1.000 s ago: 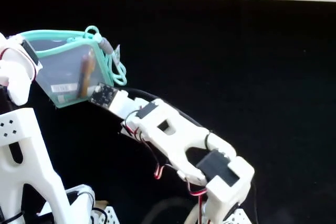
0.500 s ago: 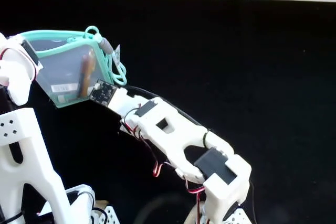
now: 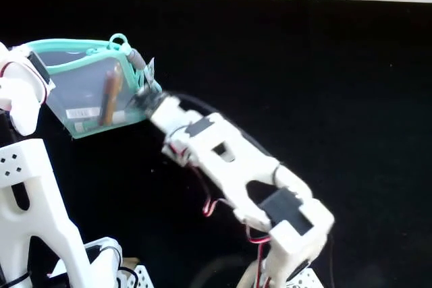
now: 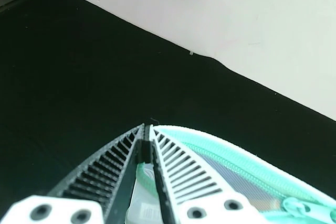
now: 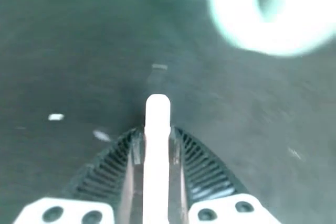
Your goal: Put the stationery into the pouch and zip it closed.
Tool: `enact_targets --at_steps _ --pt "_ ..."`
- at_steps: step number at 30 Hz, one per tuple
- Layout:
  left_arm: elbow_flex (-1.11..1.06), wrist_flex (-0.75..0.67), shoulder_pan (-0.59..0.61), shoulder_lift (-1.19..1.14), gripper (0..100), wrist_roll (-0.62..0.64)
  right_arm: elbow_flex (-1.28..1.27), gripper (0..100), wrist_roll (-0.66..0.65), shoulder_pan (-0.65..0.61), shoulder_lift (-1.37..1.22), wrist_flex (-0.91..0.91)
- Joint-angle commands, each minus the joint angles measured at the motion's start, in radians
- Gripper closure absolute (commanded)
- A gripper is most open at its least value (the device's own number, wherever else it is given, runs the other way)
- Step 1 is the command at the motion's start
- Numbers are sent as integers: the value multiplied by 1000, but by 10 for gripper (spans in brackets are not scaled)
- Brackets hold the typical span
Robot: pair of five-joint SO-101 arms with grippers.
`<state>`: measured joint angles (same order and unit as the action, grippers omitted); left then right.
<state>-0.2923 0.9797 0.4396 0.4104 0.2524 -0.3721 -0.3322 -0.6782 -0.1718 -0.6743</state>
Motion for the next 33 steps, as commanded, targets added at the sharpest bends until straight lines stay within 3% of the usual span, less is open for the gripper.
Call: enact_targets --at_steps 1,18,33 --pt "-50 11 7 -58 993 9 44 991 57 64 134 -38" --pt "-50 11 -16 -58 993 9 65 991 196 188 447 -108" --pt "-50 11 -47 -58 993 9 572 992 502 232 456 -194"
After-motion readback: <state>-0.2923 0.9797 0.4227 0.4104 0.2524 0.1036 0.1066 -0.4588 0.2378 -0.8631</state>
